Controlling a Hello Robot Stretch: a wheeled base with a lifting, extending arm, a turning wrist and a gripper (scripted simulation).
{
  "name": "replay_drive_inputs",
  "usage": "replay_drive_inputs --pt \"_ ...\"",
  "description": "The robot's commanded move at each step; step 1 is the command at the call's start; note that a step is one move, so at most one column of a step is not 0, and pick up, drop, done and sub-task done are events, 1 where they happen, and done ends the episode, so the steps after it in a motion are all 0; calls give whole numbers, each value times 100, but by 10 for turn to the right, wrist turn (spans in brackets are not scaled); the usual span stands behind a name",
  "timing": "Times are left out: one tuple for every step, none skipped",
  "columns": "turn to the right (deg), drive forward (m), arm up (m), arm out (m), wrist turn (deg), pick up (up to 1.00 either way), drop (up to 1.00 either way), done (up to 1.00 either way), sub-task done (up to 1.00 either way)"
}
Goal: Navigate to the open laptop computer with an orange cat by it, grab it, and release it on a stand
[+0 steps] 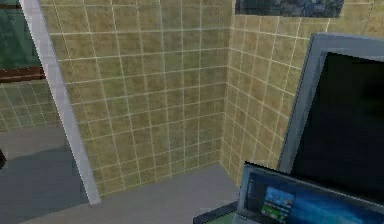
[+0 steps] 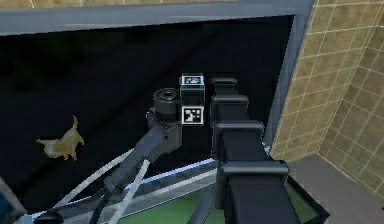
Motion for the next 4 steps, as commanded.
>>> replay_drive_inputs --pt "0 0 0 0 450 0 0 0 0" --pt "0 0 0 0 450 0 0 0 0" --pt "0 0 0 0 0 0 100 0 0" --pt "0 0 0 -10 0 0 0 0 0"
